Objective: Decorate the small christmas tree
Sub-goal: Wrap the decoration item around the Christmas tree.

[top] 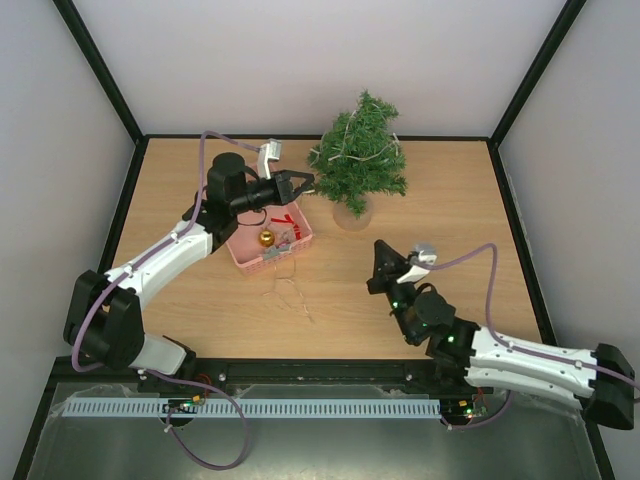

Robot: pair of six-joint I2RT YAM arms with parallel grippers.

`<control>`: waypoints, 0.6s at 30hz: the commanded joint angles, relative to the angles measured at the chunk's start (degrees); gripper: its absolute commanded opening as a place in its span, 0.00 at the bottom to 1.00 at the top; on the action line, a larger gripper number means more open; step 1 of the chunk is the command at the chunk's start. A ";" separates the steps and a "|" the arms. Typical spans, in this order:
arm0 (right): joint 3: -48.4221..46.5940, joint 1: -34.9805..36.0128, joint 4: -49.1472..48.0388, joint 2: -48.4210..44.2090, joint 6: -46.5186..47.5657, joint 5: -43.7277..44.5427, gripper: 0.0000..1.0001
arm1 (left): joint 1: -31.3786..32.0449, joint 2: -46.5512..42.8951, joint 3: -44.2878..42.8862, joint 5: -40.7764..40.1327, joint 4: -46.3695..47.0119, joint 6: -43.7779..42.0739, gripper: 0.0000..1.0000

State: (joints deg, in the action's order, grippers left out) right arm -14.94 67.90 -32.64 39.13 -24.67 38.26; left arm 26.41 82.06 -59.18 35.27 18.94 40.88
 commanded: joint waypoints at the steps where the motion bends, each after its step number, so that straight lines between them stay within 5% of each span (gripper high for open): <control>1: -3.36 0.24 12.78 -5.97 1.95 6.07 0.02 | 0.22 -0.94 0.78 -0.65 2.47 0.92 0.02; 4: -1.03 0.22 5.77 -2.78 7.59 -5.00 0.04 | 0.29 -0.89 1.28 -0.16 4.85 2.77 0.02; 7: -0.52 0.22 -1.00 4.89 6.46 -10.34 0.26 | 0.39 -0.94 1.36 -0.11 5.08 3.11 0.02; 10: -2.77 0.22 -6.76 15.62 5.50 -13.16 0.37 | 0.47 -1.17 1.43 0.05 5.02 3.18 0.02; 18: -8.61 -0.25 -26.15 43.65 4.32 -24.57 0.47 | 0.78 -1.86 1.39 -0.62 5.38 3.24 0.02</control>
State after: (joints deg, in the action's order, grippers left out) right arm -20.16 67.88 -45.01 74.37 -19.57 20.16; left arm 26.65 82.00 -58.13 34.81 21.63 43.94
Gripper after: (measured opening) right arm 0.457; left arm 0.028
